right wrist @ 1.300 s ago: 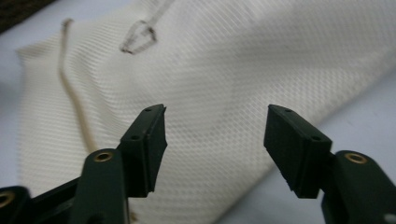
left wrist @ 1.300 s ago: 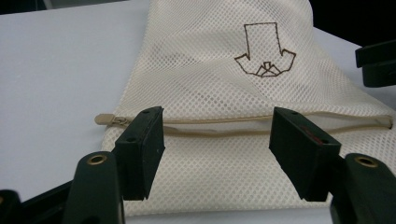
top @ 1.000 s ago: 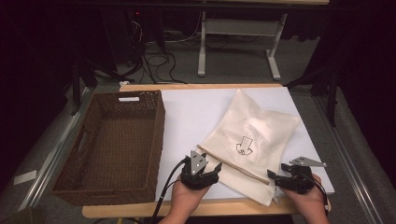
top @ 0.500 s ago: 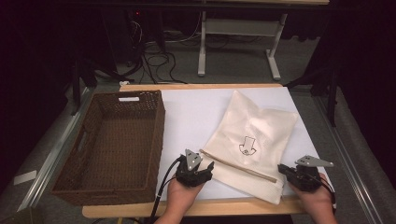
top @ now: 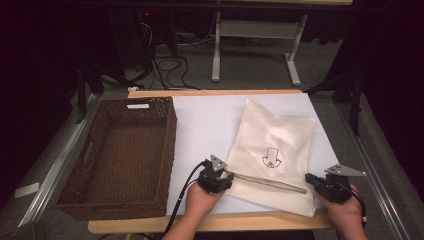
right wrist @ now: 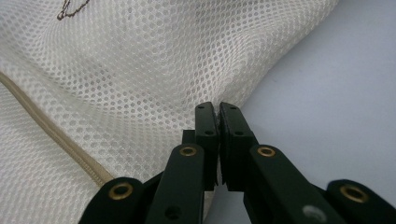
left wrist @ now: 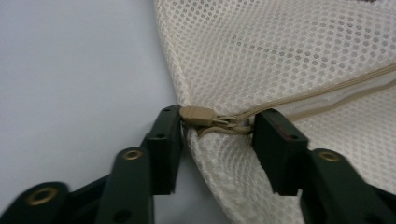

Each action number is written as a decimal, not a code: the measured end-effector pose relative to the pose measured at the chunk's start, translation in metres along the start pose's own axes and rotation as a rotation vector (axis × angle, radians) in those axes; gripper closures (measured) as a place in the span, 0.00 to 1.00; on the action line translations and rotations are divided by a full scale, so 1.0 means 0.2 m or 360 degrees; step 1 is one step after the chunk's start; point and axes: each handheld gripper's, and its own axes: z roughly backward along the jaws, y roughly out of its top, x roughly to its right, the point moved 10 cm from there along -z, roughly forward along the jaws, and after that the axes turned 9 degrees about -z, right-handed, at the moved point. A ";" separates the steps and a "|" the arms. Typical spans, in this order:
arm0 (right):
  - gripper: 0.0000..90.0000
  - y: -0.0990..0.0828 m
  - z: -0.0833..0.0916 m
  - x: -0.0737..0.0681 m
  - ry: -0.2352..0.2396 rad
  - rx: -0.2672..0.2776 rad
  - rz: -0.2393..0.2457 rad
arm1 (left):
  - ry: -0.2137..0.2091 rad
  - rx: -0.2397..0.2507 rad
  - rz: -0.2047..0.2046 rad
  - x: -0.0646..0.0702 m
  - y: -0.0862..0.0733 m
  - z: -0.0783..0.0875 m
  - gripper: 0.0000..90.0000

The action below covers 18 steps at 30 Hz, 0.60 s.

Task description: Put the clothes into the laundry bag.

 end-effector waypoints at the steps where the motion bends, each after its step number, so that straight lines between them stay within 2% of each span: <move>1: 0.98 0.00 0.00 0.00 -0.0004 -0.0004 -0.0009 | 0.0000 0.0000 0.0000 0.00 0.00 0.00 0.68; 2: 0.98 0.00 0.00 0.00 -0.0008 -0.0004 -0.0010 | -0.0031 0.0001 0.0027 0.00 0.00 0.00 0.70; 4: 0.98 0.00 -0.01 0.00 -0.0010 -0.0007 0.0010 | -0.0024 -0.0012 0.0005 0.01 0.00 0.01 0.72; 8: 0.98 0.01 -0.01 -0.01 -0.0008 -0.0009 0.0000 | 0.0018 0.0002 0.0002 0.01 0.00 0.04 0.74; 9: 0.98 0.01 -0.02 -0.01 -0.0006 -0.0007 0.0007 | 0.0048 0.0032 0.0003 0.01 0.01 0.08 0.74; 12: 0.98 0.03 -0.04 -0.03 0.0005 -0.0013 0.0033 | 0.0080 0.0039 0.0006 0.00 -0.02 0.13 0.76; 13: 0.98 0.04 -0.06 -0.03 0.0012 -0.0018 0.0044 | 0.0089 0.0065 0.0035 0.00 -0.02 0.15 0.88; 14: 0.98 0.05 -0.07 -0.04 0.0017 -0.0017 0.0058 | 0.0084 0.0066 0.0052 0.00 -0.03 0.16 0.88; 16: 0.98 0.07 -0.10 -0.06 0.0027 -0.0019 0.0070 | 0.0081 0.0063 0.0043 0.01 -0.04 0.18 0.88; 17: 0.98 0.09 -0.11 -0.06 0.0024 -0.0018 0.0090 | 0.0094 0.0055 0.0004 0.03 -0.06 0.20 0.88; 18: 0.98 0.09 -0.11 -0.06 0.0024 -0.0018 0.0090 | 0.0094 0.0055 0.0004 0.03 -0.06 0.20 0.88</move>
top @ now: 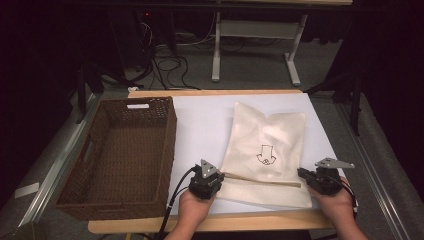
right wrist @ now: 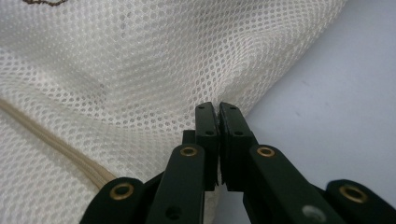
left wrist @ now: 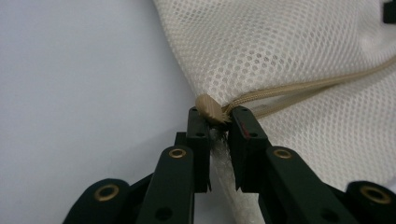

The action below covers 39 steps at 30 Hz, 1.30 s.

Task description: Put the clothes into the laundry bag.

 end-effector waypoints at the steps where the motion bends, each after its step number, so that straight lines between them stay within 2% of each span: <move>1: 0.98 0.02 -0.02 0.00 0.0000 -0.0003 0.0002 | 0.0004 -0.0001 -0.0001 0.02 -0.02 0.01 0.88; 4: 0.98 0.04 -0.03 0.01 -0.0010 0.0006 0.0003 | -0.0015 0.0014 0.0011 0.06 -0.02 0.02 0.88; 8: 0.98 0.09 -0.03 0.07 -0.0020 0.0049 -0.0034 | -0.0017 0.0022 -0.0044 0.13 -0.02 0.03 0.88; 12: 0.98 0.08 -0.01 0.08 -0.0019 0.0062 -0.0061 | -0.0018 0.0007 -0.0051 0.13 -0.03 0.01 0.87; 16: 0.98 0.07 0.02 0.08 -0.0036 0.0070 -0.0035 | -0.0026 0.0007 -0.0053 0.13 -0.03 0.01 0.87; 22: 0.96 0.06 0.03 0.10 -0.0046 0.0071 -0.0059 | -0.0029 -0.0008 -0.0081 0.15 -0.04 0.00 0.84; 25: 0.91 0.06 0.03 0.10 -0.0045 0.0080 -0.0051 | -0.0003 0.0016 -0.0074 0.14 -0.03 0.01 0.78; 27: 0.84 0.06 0.05 0.10 -0.0033 0.0097 -0.0070 | -0.0003 0.0046 -0.0080 0.14 -0.02 0.04 0.68; 30: 0.80 0.08 0.07 0.09 -0.0024 0.0129 -0.0075 | 0.0004 0.0091 -0.0075 0.14 0.00 0.08 0.64; 32: 0.79 0.08 0.08 0.08 -0.0018 0.0142 -0.0074 | 0.0012 0.0117 -0.0066 0.13 0.01 0.10 0.64; 33: 0.76 0.09 0.10 0.07 -0.0013 0.0164 -0.0067 | 0.0021 0.0154 -0.0058 0.12 0.02 0.13 0.68; 36: 0.76 0.10 0.12 0.05 -0.0009 0.0186 -0.0058 | 0.0038 0.0182 -0.0038 0.09 0.02 0.16 0.74; 37: 0.76 0.11 0.12 0.04 -0.0004 0.0204 -0.0043 | 0.0048 0.0184 -0.0028 0.08 0.02 0.17 0.79; 39: 0.76 0.11 0.14 0.03 -0.0003 0.0208 -0.0042 | 0.0116 0.0136 -0.0007 0.03 -0.01 0.16 0.88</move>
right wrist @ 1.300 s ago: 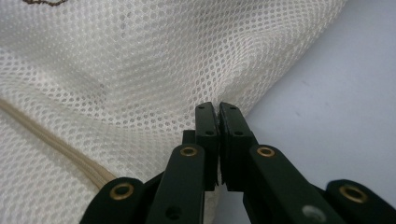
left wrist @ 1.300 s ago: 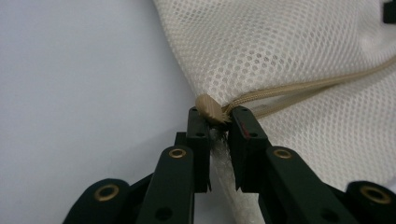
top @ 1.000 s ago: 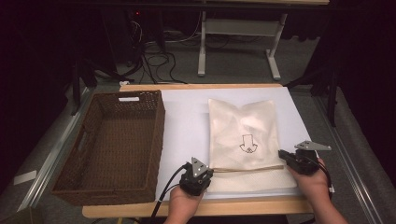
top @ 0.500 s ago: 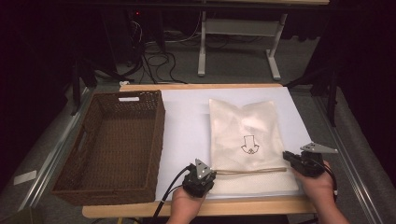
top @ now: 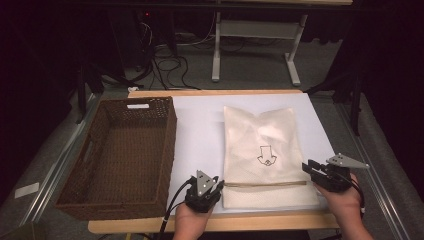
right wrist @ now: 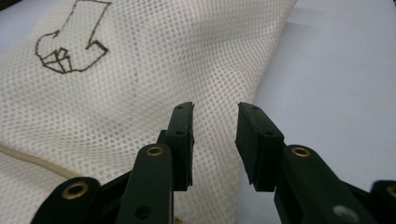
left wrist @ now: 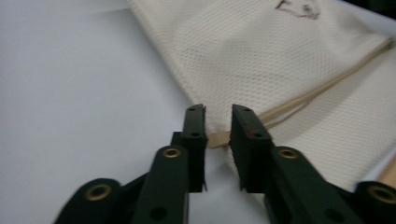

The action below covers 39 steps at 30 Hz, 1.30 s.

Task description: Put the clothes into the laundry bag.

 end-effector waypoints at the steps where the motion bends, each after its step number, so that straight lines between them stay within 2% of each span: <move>1: 0.76 0.00 0.00 -0.01 0.0002 0.0006 0.0006 | 0.0023 -0.0032 -0.0001 -0.02 -0.02 -0.01 0.94; 2: 0.76 0.00 0.01 -0.01 0.0008 0.0007 0.0014 | 0.0065 -0.0077 -0.0003 -0.04 -0.04 -0.04 0.98; 3: 0.76 0.00 0.01 -0.01 0.0008 0.0007 0.0014 | 0.0082 -0.0110 0.0008 -0.06 -0.06 -0.06 0.98; 4: 0.77 0.00 0.01 -0.02 0.0010 0.0005 0.0014 | 0.0087 -0.0189 0.0052 -0.08 -0.11 -0.11 1.00; 5: 0.77 0.00 0.01 -0.02 0.0010 0.0005 0.0014 | 0.0068 -0.0215 0.0081 -0.08 -0.12 -0.13 1.00; 6: 0.77 0.00 0.01 -0.02 0.0013 0.0008 0.0015 | 0.0068 -0.0215 0.0081 -0.08 -0.12 -0.13 1.00; 7: 0.77 0.00 0.01 -0.02 0.0014 0.0008 0.0012 | 0.0039 -0.0208 0.0095 -0.07 -0.12 -0.15 1.00; 8: 0.77 0.00 0.01 -0.02 0.0017 0.0010 0.0004 | 0.0039 -0.0208 0.0095 -0.07 -0.12 -0.15 1.00; 9: 0.77 0.00 0.01 -0.02 0.0020 0.0011 0.0011 | 0.0003 -0.0193 0.0082 -0.04 -0.11 -0.15 1.00; 10: 0.77 0.00 0.01 -0.02 0.0021 0.0007 0.0011 | 0.0003 -0.0193 0.0082 -0.04 -0.11 -0.15 1.00; 11: 0.77 0.00 0.00 -0.02 0.0021 0.0006 0.0010 | -0.0010 -0.0188 0.0048 -0.01 -0.10 -0.17 1.00; 13: 0.78 -0.01 0.00 -0.02 0.0021 -0.0004 0.0007 | 0.0001 -0.0173 0.0046 0.00 -0.09 -0.17 1.00; 15: 0.78 0.00 0.00 -0.03 0.0026 0.0006 0.0013 | 0.0018 -0.0108 0.0039 0.00 -0.06 -0.15 1.00; 19: 0.78 0.00 0.00 -0.03 0.0025 0.0007 0.0021 | -0.0003 -0.0084 0.0045 0.02 -0.05 -0.14 1.00; 24: 0.78 0.00 0.00 -0.03 0.0025 0.0002 0.0011 | 0.0002 -0.0028 0.0011 0.05 -0.01 -0.12 1.00; 31: 0.78 0.00 0.00 -0.03 0.0024 0.0001 0.0007 | -0.0012 -0.0004 -0.0030 0.09 0.01 -0.11 1.00; 39: 0.78 0.00 0.00 -0.04 0.0031 0.0002 0.0007 | -0.0024 0.0020 -0.0027 0.10 0.02 -0.10 1.00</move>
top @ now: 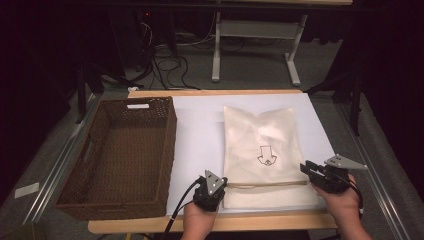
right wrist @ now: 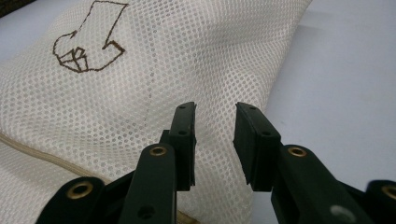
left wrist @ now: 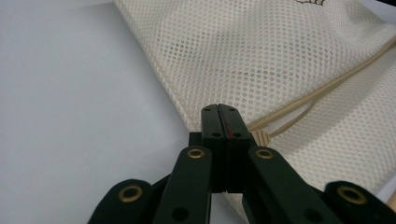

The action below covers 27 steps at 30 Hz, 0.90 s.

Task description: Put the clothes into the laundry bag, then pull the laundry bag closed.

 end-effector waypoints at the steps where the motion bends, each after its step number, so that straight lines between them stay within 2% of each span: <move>1: 0.78 0.00 0.00 0.00 0.0000 0.0000 0.0000 | -0.0004 0.0005 0.0007 0.00 0.00 0.00 1.00; 6: 0.78 0.02 0.00 -0.04 0.0017 0.0027 0.0012 | 0.0027 0.0020 0.0041 -0.07 -0.01 0.05 0.87; 8: 0.78 0.03 0.00 -0.05 0.0023 0.0035 0.0030 | 0.0029 0.0032 0.0055 -0.08 -0.01 0.07 0.84; 9: 0.77 0.03 0.01 -0.09 0.0042 0.0044 0.0047 | 0.0038 0.0040 0.0079 -0.09 -0.02 0.08 0.78; 11: 0.77 0.03 0.01 -0.11 0.0053 0.0048 0.0060 | 0.0031 0.0037 0.0092 -0.08 -0.02 0.09 0.77; 13: 0.76 0.03 0.02 -0.18 0.0107 0.0065 0.0094 | 0.0025 0.0034 0.0094 -0.07 -0.03 0.10 0.70; 15: 0.75 0.03 0.02 -0.21 0.0120 0.0064 0.0097 | 0.0019 0.0032 0.0089 -0.06 -0.03 0.09 0.66; 18: 0.73 0.02 0.02 -0.31 0.0178 0.0066 0.0145 | -0.0003 0.0019 0.0076 -0.05 -0.05 0.08 0.63; 19: 0.72 0.02 0.01 -0.38 0.0220 0.0058 0.0160 | -0.0010 0.0006 0.0072 -0.04 -0.06 0.08 0.59; 20: 0.71 0.02 0.01 -0.40 0.0239 0.0060 0.0172 | -0.0024 -0.0004 0.0076 -0.03 -0.07 0.08 0.57; 21: 0.70 0.02 0.00 -0.44 0.0262 0.0060 0.0176 | -0.0037 -0.0024 0.0078 -0.02 -0.08 0.07 0.56; 22: 0.70 0.02 0.00 -0.44 0.0262 0.0060 0.0176 | -0.0051 -0.0036 0.0077 -0.01 -0.10 0.06 0.56; 23: 0.70 0.01 -0.02 -0.50 0.0297 0.0039 0.0192 | -0.0089 -0.0077 0.0072 0.00 -0.12 0.05 0.51; 24: 0.70 0.01 -0.02 -0.50 0.0297 0.0039 0.0192 | -0.0089 -0.0077 0.0072 0.00 -0.12 0.05 0.51; 25: 0.70 -0.01 -0.05 -0.57 0.0333 0.0015 0.0221 | -0.0081 -0.0096 0.0070 0.01 -0.13 0.03 0.51; 26: 0.70 -0.01 -0.05 -0.57 0.0333 0.0015 0.0221 | -0.0099 -0.0115 0.0077 0.01 -0.14 0.02 0.51; 27: 0.70 -0.02 -0.07 -0.62 0.0350 -0.0006 0.0267 | -0.0138 -0.0147 0.0124 0.02 -0.15 -0.01 0.50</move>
